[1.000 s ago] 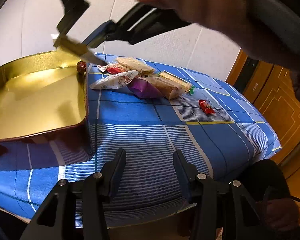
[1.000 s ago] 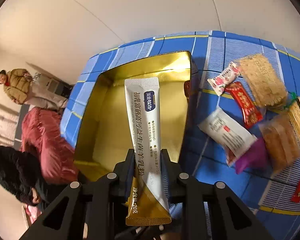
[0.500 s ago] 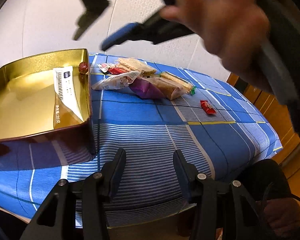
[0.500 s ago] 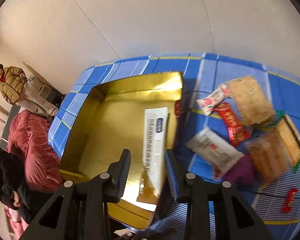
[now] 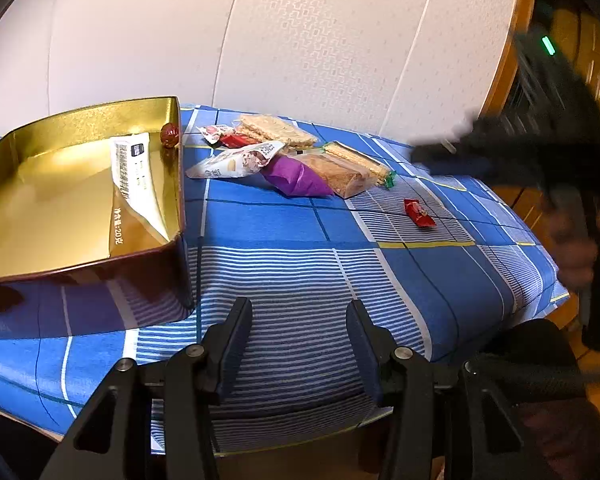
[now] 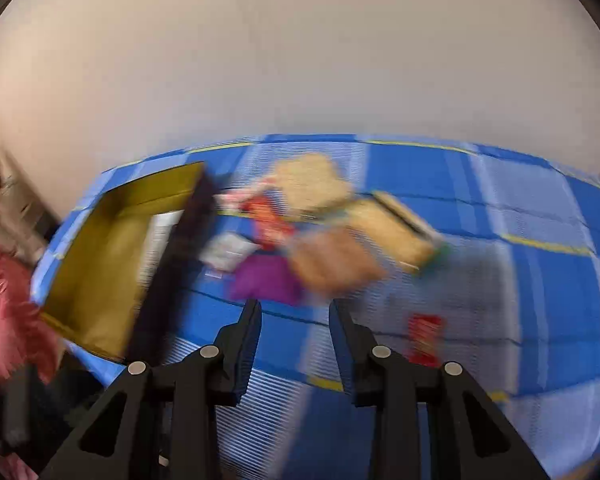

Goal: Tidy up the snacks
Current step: 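Reach the right gripper to the red candy wrapper and grasp it, then grasp the white biscuit packet with the left gripper while the right gripper holds the red candy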

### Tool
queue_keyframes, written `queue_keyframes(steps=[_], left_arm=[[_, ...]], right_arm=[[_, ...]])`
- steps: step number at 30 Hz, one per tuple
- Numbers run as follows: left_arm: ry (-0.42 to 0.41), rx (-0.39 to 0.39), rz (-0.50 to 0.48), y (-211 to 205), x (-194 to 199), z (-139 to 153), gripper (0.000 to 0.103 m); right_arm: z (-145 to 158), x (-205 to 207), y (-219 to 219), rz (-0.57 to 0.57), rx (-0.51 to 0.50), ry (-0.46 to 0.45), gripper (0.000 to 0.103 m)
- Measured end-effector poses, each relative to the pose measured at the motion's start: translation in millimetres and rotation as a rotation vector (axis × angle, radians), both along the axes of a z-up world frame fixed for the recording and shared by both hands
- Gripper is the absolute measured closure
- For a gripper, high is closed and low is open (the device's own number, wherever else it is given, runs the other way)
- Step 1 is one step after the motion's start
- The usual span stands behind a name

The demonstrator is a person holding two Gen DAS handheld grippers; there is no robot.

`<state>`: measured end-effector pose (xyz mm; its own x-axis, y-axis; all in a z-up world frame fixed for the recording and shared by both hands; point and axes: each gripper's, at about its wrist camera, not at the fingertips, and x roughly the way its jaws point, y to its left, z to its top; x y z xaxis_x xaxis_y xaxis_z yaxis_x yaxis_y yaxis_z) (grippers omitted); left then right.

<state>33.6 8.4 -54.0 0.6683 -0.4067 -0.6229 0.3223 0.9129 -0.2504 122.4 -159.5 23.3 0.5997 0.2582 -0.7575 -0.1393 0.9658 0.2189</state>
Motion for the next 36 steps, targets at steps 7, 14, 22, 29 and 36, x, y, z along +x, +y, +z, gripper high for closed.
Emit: queue_keyframes(steps=[7,14,22,29,36], left_arm=[[0.006,0.015,0.012,-3.7,0.5,1.2,0.051],[0.014,0.042,0.006,-7.7,0.4,2.1,0.043],[0.026,0.079,0.007,-15.1,-0.6,3.8,0.035],[0.051,0.064,-0.02,-26.4,1.3,21.4,0.047],[0.151,-0.032,0.019,-33.5,44.3,64.5,0.047]], right_arm=[[-36.0,-22.2,-67.0,-0.184,0.006,0.046,0.065],[-54.7,-18.1,-62.0,-0.179,0.034,0.024,0.063],[-64.4,-6.5,-50.6,-0.176,-0.048,-0.037,0.069],[-66.1,-11.7,-51.2,-0.182,-0.102,-0.086,0.076],[-66.5,-12.6,-57.6,-0.189,-0.052,-0.088,0.076]])
